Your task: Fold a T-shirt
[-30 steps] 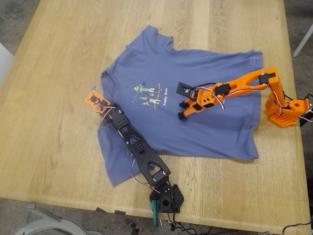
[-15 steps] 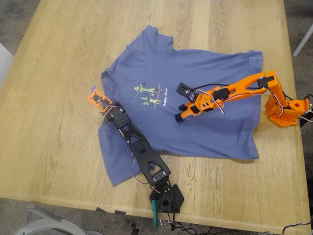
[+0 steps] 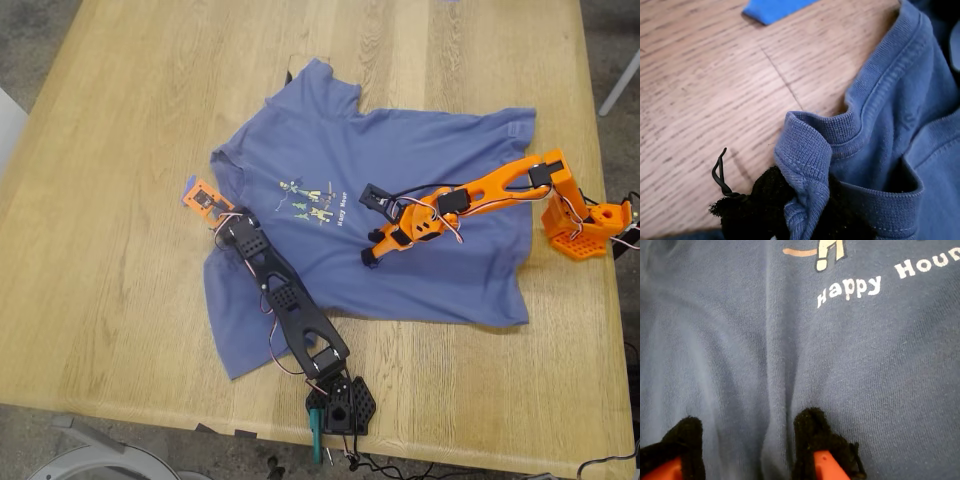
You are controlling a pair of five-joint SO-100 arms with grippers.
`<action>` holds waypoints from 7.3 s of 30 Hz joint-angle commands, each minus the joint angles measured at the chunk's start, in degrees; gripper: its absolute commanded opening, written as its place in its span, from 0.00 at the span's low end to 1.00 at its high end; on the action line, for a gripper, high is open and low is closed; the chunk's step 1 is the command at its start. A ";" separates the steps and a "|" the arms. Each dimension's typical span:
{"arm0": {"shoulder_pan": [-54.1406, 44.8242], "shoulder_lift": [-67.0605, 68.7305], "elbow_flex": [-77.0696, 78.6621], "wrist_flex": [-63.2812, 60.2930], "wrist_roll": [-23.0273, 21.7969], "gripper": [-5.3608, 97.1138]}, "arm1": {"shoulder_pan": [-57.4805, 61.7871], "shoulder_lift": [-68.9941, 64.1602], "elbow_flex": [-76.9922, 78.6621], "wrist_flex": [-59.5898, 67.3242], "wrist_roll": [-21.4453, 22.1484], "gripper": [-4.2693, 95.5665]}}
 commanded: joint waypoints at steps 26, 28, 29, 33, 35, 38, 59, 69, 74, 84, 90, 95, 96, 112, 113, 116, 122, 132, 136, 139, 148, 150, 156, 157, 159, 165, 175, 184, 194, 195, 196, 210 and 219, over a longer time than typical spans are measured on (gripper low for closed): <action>5.27 18.28 -2.46 12.04 0.00 0.05 | -2.02 -15.64 -21.09 28.39 -1.05 0.09; 5.80 19.16 -2.46 12.74 0.00 0.05 | -1.76 -15.47 -21.09 29.44 -1.14 0.05; 6.06 19.69 -2.46 13.10 0.00 0.05 | -1.58 -15.38 -21.09 30.06 -1.14 0.04; 7.03 21.71 -2.46 14.41 0.00 0.05 | -0.09 -14.77 -21.27 31.46 -0.97 0.04; 7.47 22.85 -2.46 14.94 0.00 0.05 | 0.88 -14.33 -21.53 31.55 -0.79 0.04; 8.09 24.61 -2.46 15.91 0.00 0.05 | 2.64 -13.62 -22.76 31.20 -0.35 0.04; 10.02 30.06 -2.37 19.60 0.26 0.05 | 5.89 -13.27 -43.68 41.48 0.88 0.04; 17.23 34.37 -2.29 19.60 0.44 0.05 | 10.90 -12.30 -50.01 39.11 0.35 0.04; 19.69 37.44 -2.20 19.60 0.62 0.05 | 14.24 -11.16 -50.71 35.77 -0.26 0.04; 23.47 41.48 -2.20 18.46 0.88 0.05 | 20.21 -9.93 -51.33 24.79 -1.85 0.04; 27.77 43.42 -2.20 17.75 0.97 0.05 | 22.76 -9.23 -51.33 20.13 -2.20 0.04; 31.90 44.56 -2.20 16.70 1.05 0.05 | 25.14 -8.70 -51.33 16.17 -2.64 0.04; 32.70 44.82 -2.20 16.61 1.05 0.05 | 25.75 -8.61 -51.33 15.29 -2.81 0.04; 49.39 43.15 -2.11 10.99 1.14 0.05 | 41.48 -6.77 -53.17 8.17 -5.27 0.04; 50.89 42.19 -2.11 10.02 1.14 0.05 | 42.45 -6.77 -53.17 8.00 -5.27 0.04; 55.63 38.94 -2.11 7.03 0.97 0.05 | 45.00 -7.03 -53.09 7.21 -5.27 0.04; 63.46 30.41 -2.11 0.70 0.79 0.05 | 47.90 -8.53 -52.91 5.01 -4.92 0.04; 67.32 13.97 -2.29 -10.02 0.26 0.05 | 46.85 -10.02 -52.73 3.96 -4.04 0.04; 66.27 11.60 -2.29 -8.09 0.09 0.05 | 46.93 -10.02 -52.73 4.48 -3.96 0.04; 66.88 10.46 -2.29 -5.36 0.18 0.08 | 47.20 -10.02 -52.65 4.92 -3.96 0.04; 66.36 5.36 -2.02 -5.45 7.38 0.54 | 47.11 -9.58 -53.17 6.94 -3.78 0.04; 66.09 5.27 -2.02 -5.80 10.72 0.62 | 47.11 -9.58 -53.53 7.47 -3.78 0.04; 66.45 5.19 -2.11 -4.22 17.93 0.77 | 46.76 -9.58 -53.88 8.26 -3.87 0.04; 66.45 4.66 -2.11 -4.22 19.16 0.78 | 46.67 -9.58 -53.88 8.26 -3.87 0.04; 66.45 3.34 -2.11 -4.22 21.62 0.80 | 46.49 -9.49 -53.96 8.26 -3.87 0.04; 67.85 -1.41 -2.11 -4.83 25.93 0.80 | 46.23 -8.96 -54.23 8.96 -3.87 0.04; 62.58 -8.09 -2.11 -7.82 34.98 0.77 | 45.97 -8.44 -54.23 9.84 -3.78 0.04; 58.62 -10.11 -2.11 -4.92 36.83 0.57 | 45.88 -8.44 -55.28 10.46 -3.60 0.04; 55.46 -10.99 -2.20 -3.87 36.83 0.37 | 45.44 -14.50 -68.55 17.31 -3.60 0.04; 55.20 -10.90 -2.20 -3.69 37.00 0.36 | 45.44 -15.38 -70.22 18.11 -3.60 0.04; 55.02 -10.90 -2.11 -3.69 37.18 0.35 | 45.35 -16.44 -72.51 19.25 -3.60 0.04; 51.94 -6.77 -2.11 -6.42 29.00 0.05 | 45.62 -24.70 -94.22 34.28 -4.39 0.04; 48.87 8.00 -2.20 10.46 16.52 0.05 | 45.18 -19.51 -94.22 40.17 -5.45 0.04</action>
